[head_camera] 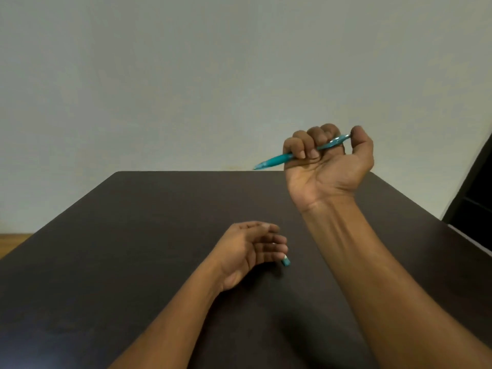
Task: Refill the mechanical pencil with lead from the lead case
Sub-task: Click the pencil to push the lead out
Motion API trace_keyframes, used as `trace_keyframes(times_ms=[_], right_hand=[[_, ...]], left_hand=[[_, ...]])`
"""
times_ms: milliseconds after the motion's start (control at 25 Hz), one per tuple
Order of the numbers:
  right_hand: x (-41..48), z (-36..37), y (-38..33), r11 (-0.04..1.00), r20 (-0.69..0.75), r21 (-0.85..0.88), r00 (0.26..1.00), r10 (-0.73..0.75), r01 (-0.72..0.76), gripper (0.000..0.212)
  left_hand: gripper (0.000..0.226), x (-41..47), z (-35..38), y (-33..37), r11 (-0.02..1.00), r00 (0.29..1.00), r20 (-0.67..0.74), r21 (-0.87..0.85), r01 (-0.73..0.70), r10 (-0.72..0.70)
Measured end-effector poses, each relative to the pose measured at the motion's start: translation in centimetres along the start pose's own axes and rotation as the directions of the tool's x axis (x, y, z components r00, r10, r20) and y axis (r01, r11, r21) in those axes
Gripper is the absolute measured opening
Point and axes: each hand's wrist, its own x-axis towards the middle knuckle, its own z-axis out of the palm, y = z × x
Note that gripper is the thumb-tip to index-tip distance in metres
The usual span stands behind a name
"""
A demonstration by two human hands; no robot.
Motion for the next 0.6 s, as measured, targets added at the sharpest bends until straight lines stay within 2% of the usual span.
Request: trace_keyframes(times_ms=[200, 400, 600], right_hand=[[1.5, 5.0, 0.4, 0.998, 0.050, -0.044, 0.998, -0.049, 0.052, 0.046], [1.2, 3.9, -0.2, 0.988, -0.003, -0.127, 0.996, -0.092, 0.091, 0.045], [1.5, 2.4, -0.7, 0.998, 0.022, -0.015, 0.998, -0.053, 0.053, 0.045]], left_hand=[[0.019, 0.8, -0.2, 0.1, 1.000, 1.000, -0.027, 0.019, -0.001, 0.002], [0.025, 0.8, -0.5, 0.0, 0.999, 0.999, -0.012, -0.010, -0.036, 0.035], [0.025, 0.3, -0.1, 0.4, 0.989, 0.992, -0.015, -0.088, -0.123, 0.122]])
